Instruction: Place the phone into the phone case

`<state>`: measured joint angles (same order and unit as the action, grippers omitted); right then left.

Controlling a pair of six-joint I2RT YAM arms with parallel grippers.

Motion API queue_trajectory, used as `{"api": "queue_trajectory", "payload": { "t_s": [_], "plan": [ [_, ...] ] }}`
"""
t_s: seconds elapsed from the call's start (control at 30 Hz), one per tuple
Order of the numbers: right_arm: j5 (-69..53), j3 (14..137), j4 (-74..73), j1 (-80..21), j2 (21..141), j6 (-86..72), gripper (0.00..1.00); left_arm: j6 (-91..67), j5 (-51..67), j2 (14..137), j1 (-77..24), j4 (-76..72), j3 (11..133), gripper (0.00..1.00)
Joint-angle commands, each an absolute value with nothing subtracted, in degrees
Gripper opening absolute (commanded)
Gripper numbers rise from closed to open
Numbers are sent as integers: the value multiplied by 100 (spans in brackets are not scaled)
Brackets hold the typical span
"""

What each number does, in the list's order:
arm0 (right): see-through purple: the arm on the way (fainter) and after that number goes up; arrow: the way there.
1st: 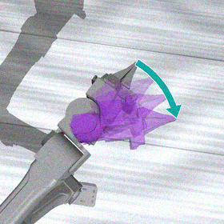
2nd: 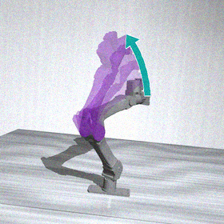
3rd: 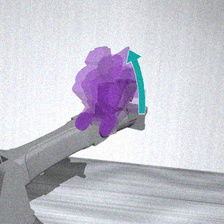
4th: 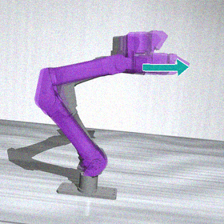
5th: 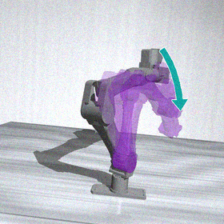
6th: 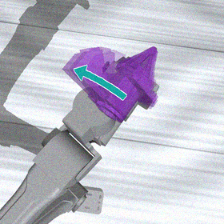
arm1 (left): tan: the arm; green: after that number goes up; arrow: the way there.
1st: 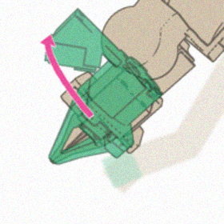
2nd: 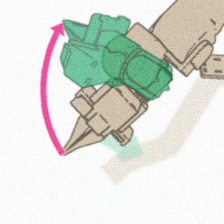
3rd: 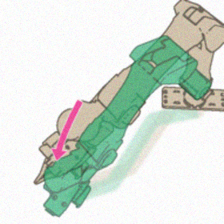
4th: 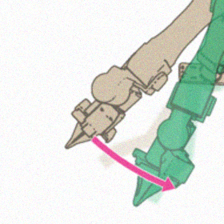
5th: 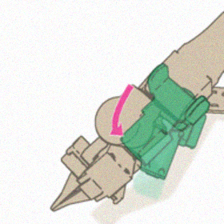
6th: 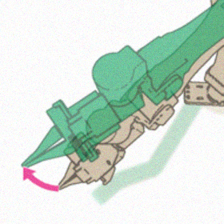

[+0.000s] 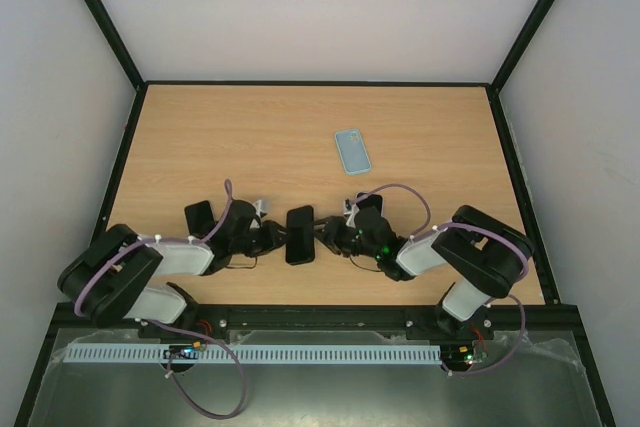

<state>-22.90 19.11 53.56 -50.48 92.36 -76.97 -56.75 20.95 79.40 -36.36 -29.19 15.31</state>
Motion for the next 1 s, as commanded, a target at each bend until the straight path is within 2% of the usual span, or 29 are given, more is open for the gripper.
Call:
{"api": "queue_trajectory", "payload": {
  "t_s": [0.0, 0.4, 0.57, 0.77, 0.97],
  "plan": [
    [-2887, 1821, 6446, -5148, 9360, -8000, 39, -5772, 2308, 7736, -3742, -2767, 1368, 27],
    [-2988, 1900, 6559, -5146, 10134, -8042, 38, -5813, 2322, 7665, -3735, -2761, 1301, 28],
    [-2769, 1903, 6375, -5144, 10218, -7982, 25, -5808, 2297, 7668, -3729, -2704, 1290, 29],
    [-2802, 1849, 6601, -5142, 10348, -8043, 14, -5870, 2438, 7366, -3722, -2726, 1240, 32],
    [-2850, 1692, 6990, -5145, 10229, -8065, 7, -5933, 2609, 7086, -3583, -2628, 1197, 40]
  ]
}}
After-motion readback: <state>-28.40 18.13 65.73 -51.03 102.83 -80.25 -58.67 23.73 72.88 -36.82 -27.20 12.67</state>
